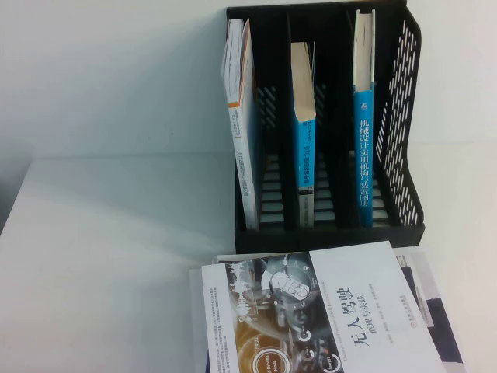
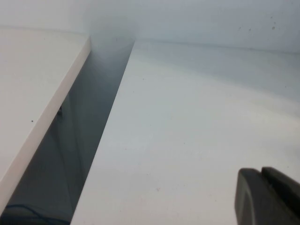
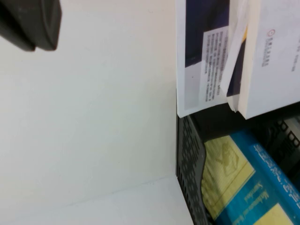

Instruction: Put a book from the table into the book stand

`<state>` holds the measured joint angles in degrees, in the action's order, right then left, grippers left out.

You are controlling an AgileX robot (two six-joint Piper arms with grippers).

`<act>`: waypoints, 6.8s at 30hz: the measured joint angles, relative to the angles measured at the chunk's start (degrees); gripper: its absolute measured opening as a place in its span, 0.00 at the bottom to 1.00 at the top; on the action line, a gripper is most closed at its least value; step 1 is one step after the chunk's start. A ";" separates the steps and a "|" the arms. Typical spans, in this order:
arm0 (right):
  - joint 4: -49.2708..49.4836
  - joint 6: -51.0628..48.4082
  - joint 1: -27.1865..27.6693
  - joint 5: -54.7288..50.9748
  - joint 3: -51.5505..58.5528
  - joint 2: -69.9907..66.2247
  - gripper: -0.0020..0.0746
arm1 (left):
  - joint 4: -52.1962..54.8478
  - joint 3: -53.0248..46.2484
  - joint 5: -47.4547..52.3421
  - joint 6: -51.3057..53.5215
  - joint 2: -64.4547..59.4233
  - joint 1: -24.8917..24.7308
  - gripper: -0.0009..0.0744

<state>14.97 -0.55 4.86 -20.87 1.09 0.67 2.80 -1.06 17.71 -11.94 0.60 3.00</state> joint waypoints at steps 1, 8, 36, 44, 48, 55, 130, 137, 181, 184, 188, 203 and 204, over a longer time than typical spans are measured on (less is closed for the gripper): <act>0.00 0.00 0.00 0.00 0.00 0.00 0.02 | 0.00 0.00 0.00 0.00 0.00 0.00 0.01; 0.00 0.00 0.00 0.00 0.00 0.00 0.02 | 0.00 0.00 0.00 0.00 0.00 0.00 0.01; 0.00 -2.26 0.00 0.00 0.00 0.00 0.02 | 1.00 0.00 0.00 0.09 0.00 0.00 0.01; 0.00 -2.26 0.00 0.00 0.00 0.00 0.02 | 2.91 0.00 -0.47 0.09 0.00 0.00 0.01; 0.00 -2.26 0.00 0.00 0.00 0.00 0.02 | 0.36 -0.10 -2.64 0.09 0.00 0.00 0.01; 0.00 -2.26 0.00 0.00 0.00 0.00 0.02 | -11.66 -0.22 -17.07 -1.16 0.00 0.00 0.01; -21.02 5.99 -1.46 8.60 -48.60 -23.29 0.02 | 4.74 44.32 -9.33 -10.07 -19.11 -3.64 0.01; -18.04 9.46 -5.28 -6.69 -48.60 -25.67 0.02 | 3.98 44.43 23.11 -10.37 -27.22 -8.06 0.01; 7.04 -17.79 -13.58 -29.54 -51.00 -71.86 0.02 | -63.62 44.32 47.10 50.40 -56.80 8.09 0.01; 9.51 -19.71 -13.58 -29.32 -51.00 -73.57 0.02 | -63.51 44.32 48.16 50.65 -60.17 8.09 0.01; 12.63 -20.83 -13.58 -27.19 -51.00 -74.74 0.02 | -62.87 44.32 46.09 50.65 -64.05 8.11 0.01; 20.71 -23.19 -13.58 -23.04 -51.00 -86.09 0.02 | -62.03 44.32 41.83 43.04 -70.80 8.43 0.01; 21.33 -23.66 -13.58 -22.91 -51.00 -87.30 0.02 | -61.44 44.32 41.83 42.41 -71.36 8.43 0.02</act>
<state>36.30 -24.21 -8.72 -43.78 -49.91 -86.63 -58.64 43.26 59.54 30.47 -70.76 11.43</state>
